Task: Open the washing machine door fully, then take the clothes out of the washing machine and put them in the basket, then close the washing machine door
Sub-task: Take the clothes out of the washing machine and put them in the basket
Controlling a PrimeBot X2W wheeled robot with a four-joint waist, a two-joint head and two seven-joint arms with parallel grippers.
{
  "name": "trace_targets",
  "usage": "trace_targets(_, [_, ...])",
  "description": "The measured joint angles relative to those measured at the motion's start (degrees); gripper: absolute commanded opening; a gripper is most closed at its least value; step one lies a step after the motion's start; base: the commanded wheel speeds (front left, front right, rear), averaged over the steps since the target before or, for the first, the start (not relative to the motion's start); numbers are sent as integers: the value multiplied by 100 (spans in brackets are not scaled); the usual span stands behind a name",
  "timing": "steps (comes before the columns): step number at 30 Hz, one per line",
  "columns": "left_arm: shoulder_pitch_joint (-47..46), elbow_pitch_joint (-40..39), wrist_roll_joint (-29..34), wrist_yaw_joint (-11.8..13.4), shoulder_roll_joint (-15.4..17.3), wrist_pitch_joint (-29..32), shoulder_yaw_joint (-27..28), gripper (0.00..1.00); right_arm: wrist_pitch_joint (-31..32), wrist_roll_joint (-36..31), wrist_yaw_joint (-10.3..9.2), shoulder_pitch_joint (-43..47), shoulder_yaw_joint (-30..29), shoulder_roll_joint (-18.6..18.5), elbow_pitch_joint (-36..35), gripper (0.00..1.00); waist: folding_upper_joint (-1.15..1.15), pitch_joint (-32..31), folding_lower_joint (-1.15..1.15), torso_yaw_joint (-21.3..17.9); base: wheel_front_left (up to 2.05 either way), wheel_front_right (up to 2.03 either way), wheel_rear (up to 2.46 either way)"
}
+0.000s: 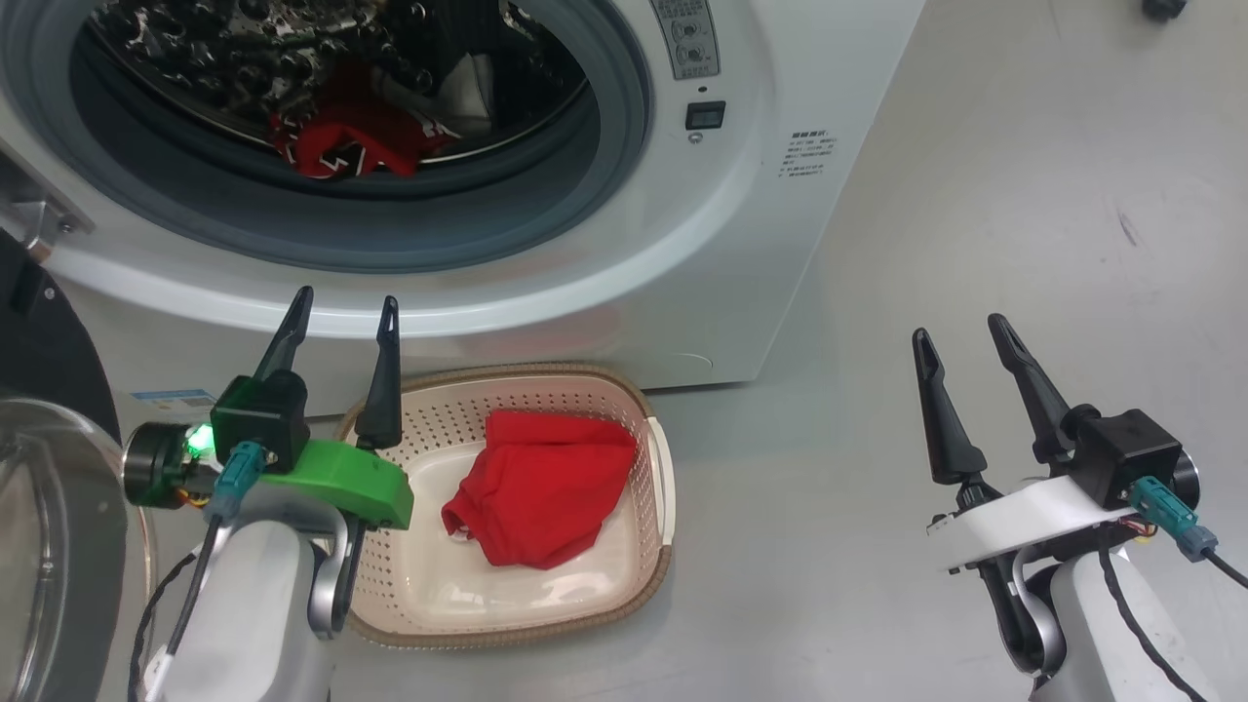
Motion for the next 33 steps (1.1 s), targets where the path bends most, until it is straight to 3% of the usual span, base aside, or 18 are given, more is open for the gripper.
trace_targets(19, [1601,-1050,168,148,144,0,16,100,0,1,-163,704,-108,-3,-21,100,0,-1067,0,176,0,0,0])
trace_targets(33, [2290,-1575,178,199,231,0,38,100,2,1,-201,1050,-47,2,-204,100,0,-1433,0,241,0,0,0])
